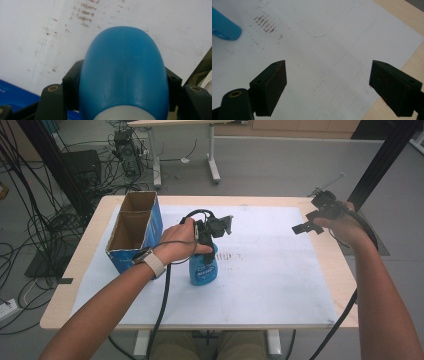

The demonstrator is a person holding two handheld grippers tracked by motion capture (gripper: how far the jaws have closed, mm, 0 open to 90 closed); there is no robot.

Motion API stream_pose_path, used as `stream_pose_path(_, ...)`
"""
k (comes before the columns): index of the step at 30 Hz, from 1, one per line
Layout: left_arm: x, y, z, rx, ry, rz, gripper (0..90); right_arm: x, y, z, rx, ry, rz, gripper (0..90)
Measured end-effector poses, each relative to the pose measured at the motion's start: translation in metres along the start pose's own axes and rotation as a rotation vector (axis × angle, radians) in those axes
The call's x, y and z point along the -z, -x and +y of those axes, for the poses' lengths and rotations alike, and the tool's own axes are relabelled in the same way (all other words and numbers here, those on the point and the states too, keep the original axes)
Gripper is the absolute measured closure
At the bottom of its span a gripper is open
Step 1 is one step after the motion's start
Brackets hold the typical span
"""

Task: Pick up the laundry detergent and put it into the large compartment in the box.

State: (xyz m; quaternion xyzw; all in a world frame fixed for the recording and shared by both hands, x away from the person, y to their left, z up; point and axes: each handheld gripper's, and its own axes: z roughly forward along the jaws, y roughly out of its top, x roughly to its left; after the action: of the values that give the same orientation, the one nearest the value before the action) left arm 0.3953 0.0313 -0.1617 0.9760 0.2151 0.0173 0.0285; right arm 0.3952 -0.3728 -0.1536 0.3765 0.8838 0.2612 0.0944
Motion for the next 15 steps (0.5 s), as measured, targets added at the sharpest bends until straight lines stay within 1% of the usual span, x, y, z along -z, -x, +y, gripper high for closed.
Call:
stream_pose_path(8, 0.0001, -0.0020, 0.0007, 0.002, -0.004, -0.005, 37.8, -0.0004, -0.0006, -0.0002, -0.001, -0.004, -0.001, 14.5)
stream_pose_path(9, -0.0004, -0.0016, 0.0001, 0.012, 0.000, -0.007, 37.9, -0.0005, -0.0007, -0.0003, -0.002, -0.003, -0.001, 14.5)
stream_pose_path(10, -0.0004, -0.0015, 0.0002, 0.014, 0.000, -0.007, 37.9, -0.0005, -0.0009, -0.0003, -0.002, -0.003, -0.002, 14.6)
stream_pose_path(15, -0.0003, -0.0011, -0.0004, 0.007, 0.002, -0.005, 37.9, -0.0007, -0.0012, -0.0002, -0.002, -0.004, -0.002, 14.6)
